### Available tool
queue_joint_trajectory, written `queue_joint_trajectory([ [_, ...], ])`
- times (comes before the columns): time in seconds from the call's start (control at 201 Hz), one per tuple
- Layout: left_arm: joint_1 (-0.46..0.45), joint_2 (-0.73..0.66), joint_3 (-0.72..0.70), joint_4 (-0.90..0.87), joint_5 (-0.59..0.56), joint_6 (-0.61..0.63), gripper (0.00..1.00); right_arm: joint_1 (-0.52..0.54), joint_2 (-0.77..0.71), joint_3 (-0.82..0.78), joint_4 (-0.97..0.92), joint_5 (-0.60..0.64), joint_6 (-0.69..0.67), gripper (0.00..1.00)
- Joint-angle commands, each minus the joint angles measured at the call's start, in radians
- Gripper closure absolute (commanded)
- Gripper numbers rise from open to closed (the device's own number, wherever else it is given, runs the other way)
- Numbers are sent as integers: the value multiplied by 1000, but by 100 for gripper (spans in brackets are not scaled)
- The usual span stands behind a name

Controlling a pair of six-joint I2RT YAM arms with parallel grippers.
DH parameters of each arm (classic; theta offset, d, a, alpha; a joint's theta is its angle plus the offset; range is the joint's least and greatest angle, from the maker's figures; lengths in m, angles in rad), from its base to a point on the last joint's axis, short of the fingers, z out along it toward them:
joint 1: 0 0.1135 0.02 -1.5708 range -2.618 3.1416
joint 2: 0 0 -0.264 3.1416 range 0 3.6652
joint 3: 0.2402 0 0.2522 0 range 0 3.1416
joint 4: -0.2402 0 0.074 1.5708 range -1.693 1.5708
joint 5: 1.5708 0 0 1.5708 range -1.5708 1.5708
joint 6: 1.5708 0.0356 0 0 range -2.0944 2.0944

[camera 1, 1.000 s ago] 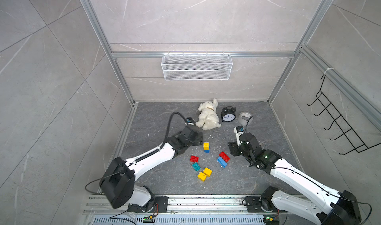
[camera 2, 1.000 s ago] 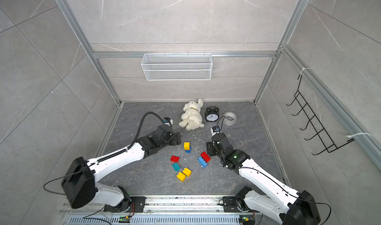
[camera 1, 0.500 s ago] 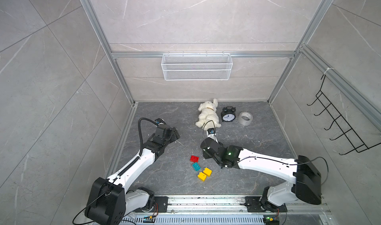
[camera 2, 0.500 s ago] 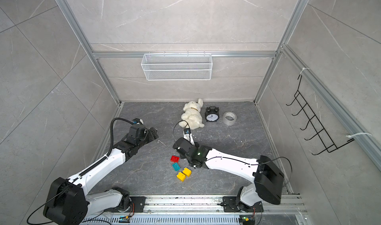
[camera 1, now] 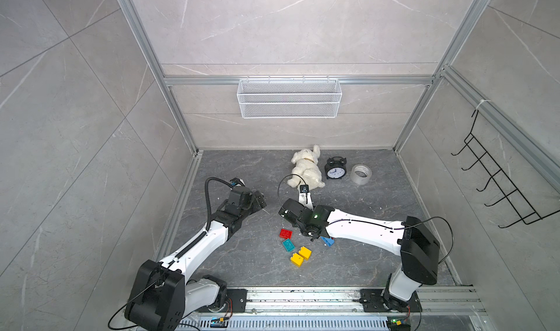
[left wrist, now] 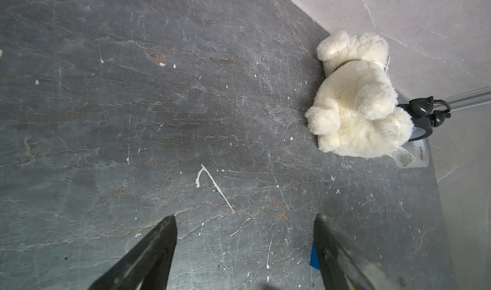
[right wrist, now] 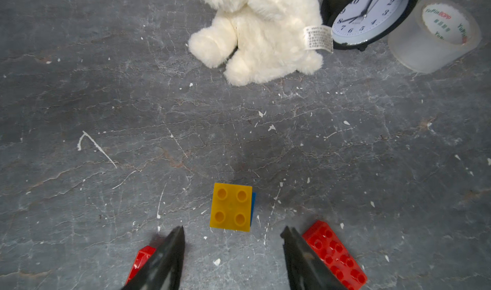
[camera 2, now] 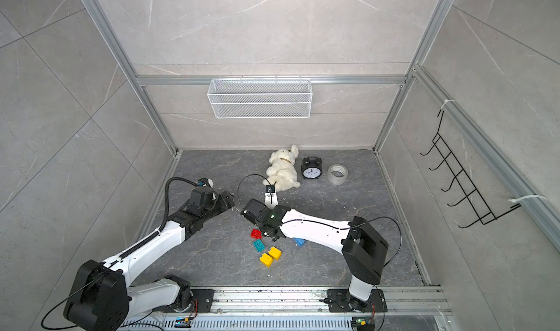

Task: Assemble the letter r with lego
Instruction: Assemble the lego brick with the lego brick.

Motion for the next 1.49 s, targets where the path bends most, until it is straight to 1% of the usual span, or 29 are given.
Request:
queue_joint_trajectory([
  [0.0, 7, -10, 10, 32, 16, -7, 18, -21, 27, 16, 12, -46, -25, 38],
  [0.159, 8, 4, 11, 33, 19, -6, 21, -34, 68, 54, 0, -74, -60, 39],
  [0.338, 10, 29, 10, 42, 29, -13, 22, -52, 127, 114, -56, -65, -64, 40],
  [0.518, 11, 46, 13, 50, 34, -13, 24, -65, 128, 108, -81, -51, -50, 42],
  [0.752, 10, 66, 18, 55, 47, -16, 25, -68, 140, 89, -43, -85, -67, 46],
  [0.936, 12, 72, 19, 52, 47, -14, 26, -69, 179, 122, -58, -98, -79, 47],
  [1.105, 12, 76, 19, 53, 51, -16, 27, -69, 186, 113, -54, -93, -77, 48],
  [1.299, 12, 90, 27, 53, 58, -17, 28, -72, 166, 90, -41, -72, -68, 56],
  [1.488, 12, 105, 31, 56, 64, -17, 28, -74, 142, 72, -40, -58, -64, 67],
])
